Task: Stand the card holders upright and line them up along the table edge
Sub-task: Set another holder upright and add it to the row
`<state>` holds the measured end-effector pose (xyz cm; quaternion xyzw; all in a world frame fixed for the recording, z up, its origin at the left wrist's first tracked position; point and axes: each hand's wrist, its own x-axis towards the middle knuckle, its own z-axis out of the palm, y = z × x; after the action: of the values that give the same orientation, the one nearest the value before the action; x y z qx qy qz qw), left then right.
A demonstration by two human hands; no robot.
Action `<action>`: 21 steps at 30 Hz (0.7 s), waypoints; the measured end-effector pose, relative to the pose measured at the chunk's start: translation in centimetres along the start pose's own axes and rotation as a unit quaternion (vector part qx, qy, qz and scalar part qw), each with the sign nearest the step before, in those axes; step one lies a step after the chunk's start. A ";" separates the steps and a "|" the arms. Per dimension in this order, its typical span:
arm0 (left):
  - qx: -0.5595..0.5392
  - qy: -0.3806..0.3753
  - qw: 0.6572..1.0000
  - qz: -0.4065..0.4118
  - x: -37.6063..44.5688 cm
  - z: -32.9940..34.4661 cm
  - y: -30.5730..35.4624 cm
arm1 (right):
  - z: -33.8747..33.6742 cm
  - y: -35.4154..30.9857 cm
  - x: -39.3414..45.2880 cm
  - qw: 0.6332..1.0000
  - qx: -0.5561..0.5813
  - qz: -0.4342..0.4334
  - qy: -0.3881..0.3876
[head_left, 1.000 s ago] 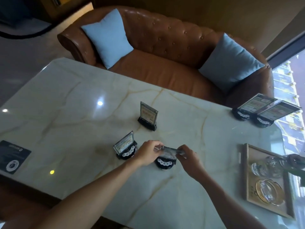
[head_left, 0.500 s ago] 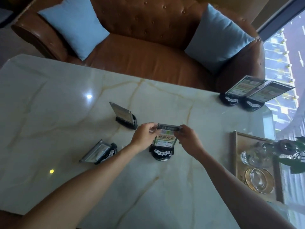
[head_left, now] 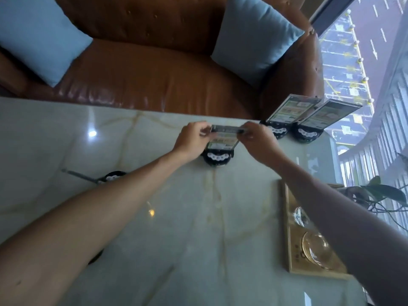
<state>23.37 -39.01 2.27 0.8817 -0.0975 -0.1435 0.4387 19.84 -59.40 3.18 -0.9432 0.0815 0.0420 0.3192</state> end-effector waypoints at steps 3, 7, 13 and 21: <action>-0.007 0.012 0.999 0.034 3.6 1.4 1.4 | -2.7 0.6 2.9 0.996 -0.065 -0.056 -0.007; -0.052 0.015 0.997 0.060 7.8 3.0 2.7 | -5.4 1.4 6.7 0.983 -0.156 -0.093 -0.002; -0.082 0.035 0.994 0.065 12.0 5.0 4.1 | -7.6 2.8 10.8 0.949 -0.283 -0.142 0.000; -0.078 0.017 0.995 0.057 14.2 6.6 4.3 | -8.5 4.8 12.5 0.941 -0.303 -0.153 -0.015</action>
<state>34.26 -50.69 -0.40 0.8404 -0.1287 -0.1098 0.5149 31.48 -69.95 5.40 -0.9957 -0.0854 0.0295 0.0225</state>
